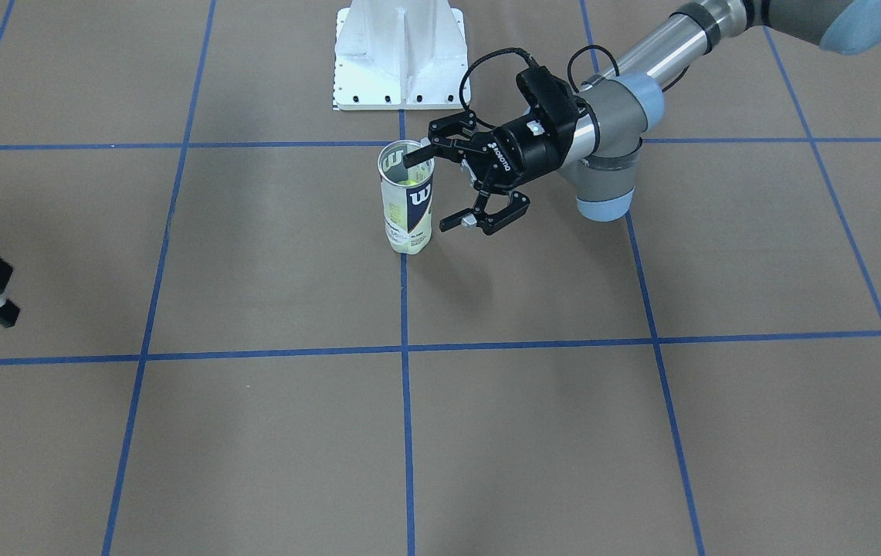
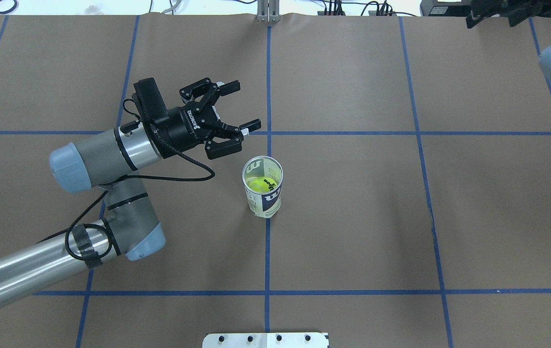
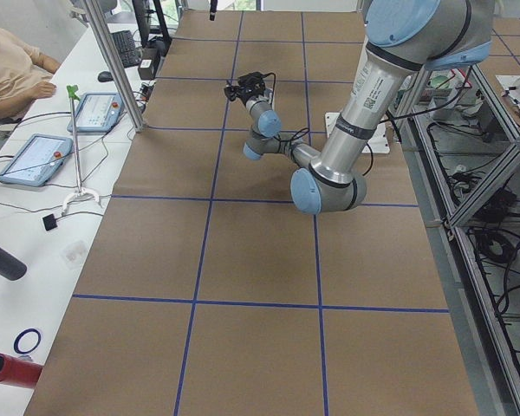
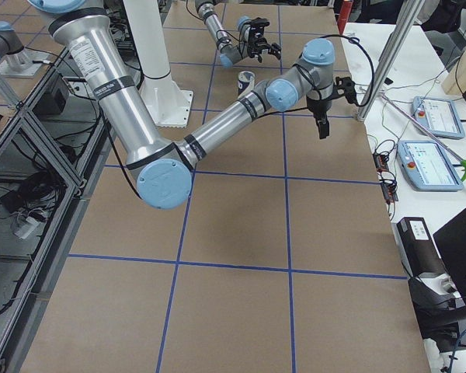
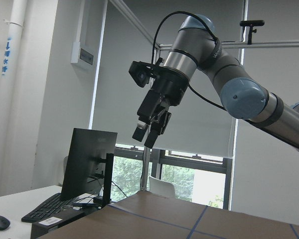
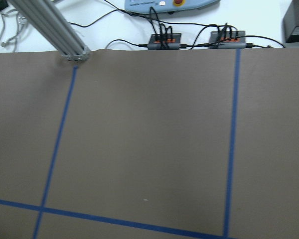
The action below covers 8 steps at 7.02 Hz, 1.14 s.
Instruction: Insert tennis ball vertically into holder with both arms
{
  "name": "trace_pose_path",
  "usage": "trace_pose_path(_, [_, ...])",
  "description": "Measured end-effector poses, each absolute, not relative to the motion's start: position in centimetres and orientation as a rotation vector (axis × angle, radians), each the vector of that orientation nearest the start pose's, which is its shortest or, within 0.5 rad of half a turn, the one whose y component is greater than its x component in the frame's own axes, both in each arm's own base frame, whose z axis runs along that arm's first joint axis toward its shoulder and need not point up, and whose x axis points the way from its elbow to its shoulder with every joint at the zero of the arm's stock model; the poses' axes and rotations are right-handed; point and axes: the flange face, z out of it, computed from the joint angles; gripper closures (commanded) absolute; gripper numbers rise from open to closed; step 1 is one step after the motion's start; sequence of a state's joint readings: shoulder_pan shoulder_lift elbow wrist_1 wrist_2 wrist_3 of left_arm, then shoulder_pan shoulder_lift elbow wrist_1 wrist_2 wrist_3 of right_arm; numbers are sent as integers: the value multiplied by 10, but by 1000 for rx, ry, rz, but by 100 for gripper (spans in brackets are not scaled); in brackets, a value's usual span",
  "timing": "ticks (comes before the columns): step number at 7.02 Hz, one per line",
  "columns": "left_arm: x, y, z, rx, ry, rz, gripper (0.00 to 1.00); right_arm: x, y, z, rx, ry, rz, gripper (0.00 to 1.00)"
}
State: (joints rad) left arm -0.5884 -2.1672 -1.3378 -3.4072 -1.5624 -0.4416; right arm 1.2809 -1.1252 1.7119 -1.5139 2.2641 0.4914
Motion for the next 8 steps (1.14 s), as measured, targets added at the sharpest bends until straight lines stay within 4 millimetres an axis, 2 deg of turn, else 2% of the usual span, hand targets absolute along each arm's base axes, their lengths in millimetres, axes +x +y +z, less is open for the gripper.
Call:
trace_pose_path(1, [425,-479,246,1627,1350,313,1,-84,-631,376,299,-811,-49,0])
trace_pose_path(2, [405,-499,264,1565,1260,327,1,-52,-622,422,270,-781,-33,0])
trace_pose_path(3, [378,-522,290,1493,1172,344,1,-21,-605,470,241,-755,-18,0])
trace_pose_path(4, [342,-547,318,1414,1096,362,1,7,-581,518,225,-735,-4,0])
trace_pose_path(5, [297,-574,345,1309,1036,381,1,32,-556,566,220,-723,14,0])
trace_pose_path(6, [250,-598,367,1188,1000,392,1,49,-538,604,215,-716,30,0])
trace_pose_path(7, [201,-620,388,1040,987,388,1,61,-522,634,210,-712,48,0])
trace_pose_path(8, [156,-631,417,922,967,373,1,66,-509,653,210,-711,56,0])
